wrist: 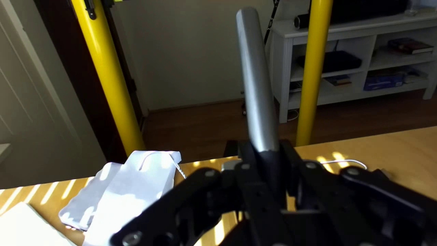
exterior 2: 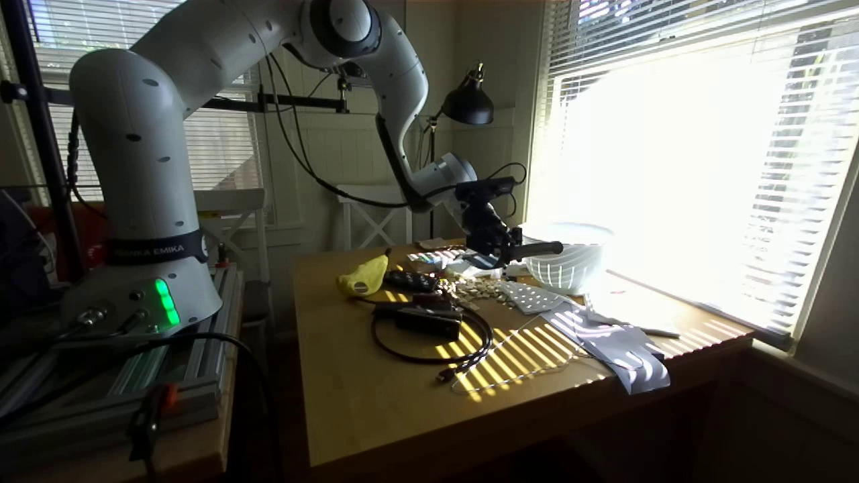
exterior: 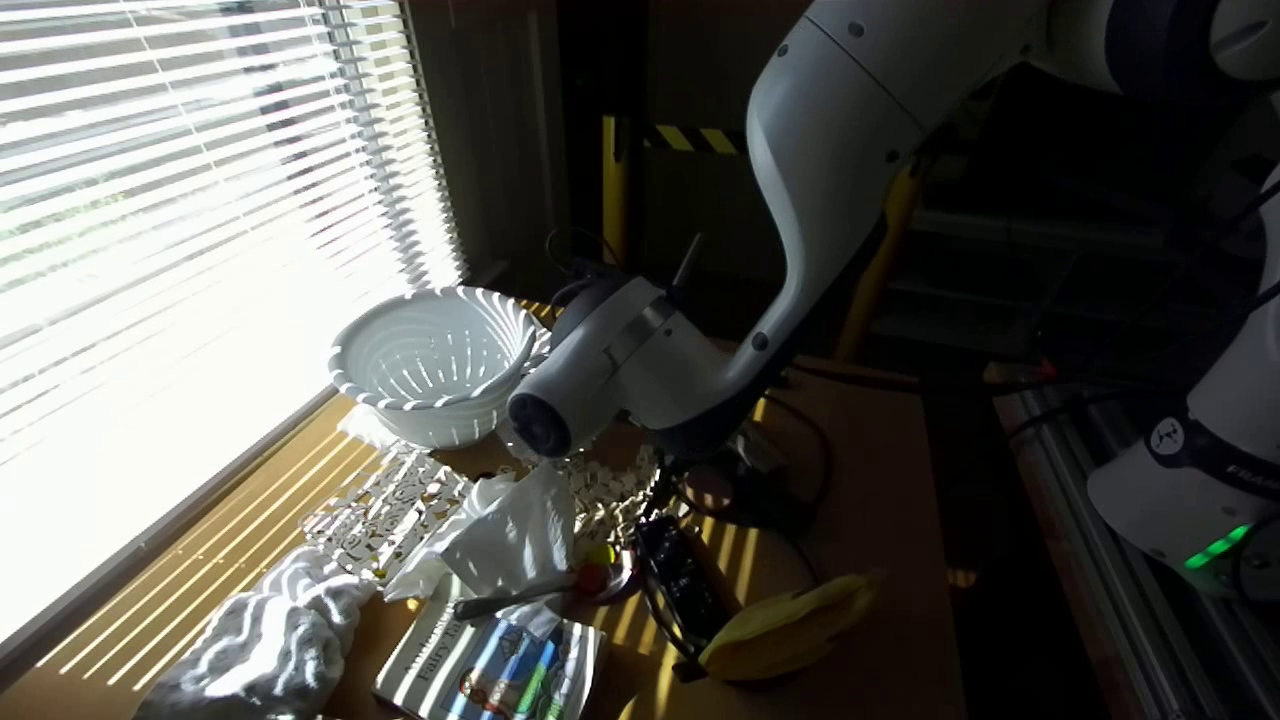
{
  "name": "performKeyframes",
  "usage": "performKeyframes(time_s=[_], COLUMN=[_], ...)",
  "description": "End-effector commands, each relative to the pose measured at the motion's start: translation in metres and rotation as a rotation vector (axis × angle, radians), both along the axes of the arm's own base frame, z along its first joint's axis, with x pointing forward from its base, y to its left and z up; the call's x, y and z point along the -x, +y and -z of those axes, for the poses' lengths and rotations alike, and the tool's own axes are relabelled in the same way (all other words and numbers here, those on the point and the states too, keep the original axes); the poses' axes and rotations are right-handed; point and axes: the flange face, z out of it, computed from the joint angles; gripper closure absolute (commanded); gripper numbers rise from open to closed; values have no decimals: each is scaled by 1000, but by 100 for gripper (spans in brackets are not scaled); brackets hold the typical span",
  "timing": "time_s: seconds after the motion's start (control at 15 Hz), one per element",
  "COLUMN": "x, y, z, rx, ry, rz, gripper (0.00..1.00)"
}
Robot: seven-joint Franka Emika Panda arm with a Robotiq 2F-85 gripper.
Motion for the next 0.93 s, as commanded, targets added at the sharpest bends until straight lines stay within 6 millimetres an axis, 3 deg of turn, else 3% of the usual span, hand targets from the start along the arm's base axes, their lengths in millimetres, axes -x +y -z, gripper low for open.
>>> performKeyframes(time_s=[0.0,0.47,0.8,0.87], x=[4,-33,-64,-50], y=[-13,-45,-53,-50], z=[-31,-89,-123,-109], rx=[-43,-103,-113,-126], ry=[30,137,225,191], rz=[-68,-135,-157,-140], gripper=[94,94,94,94])
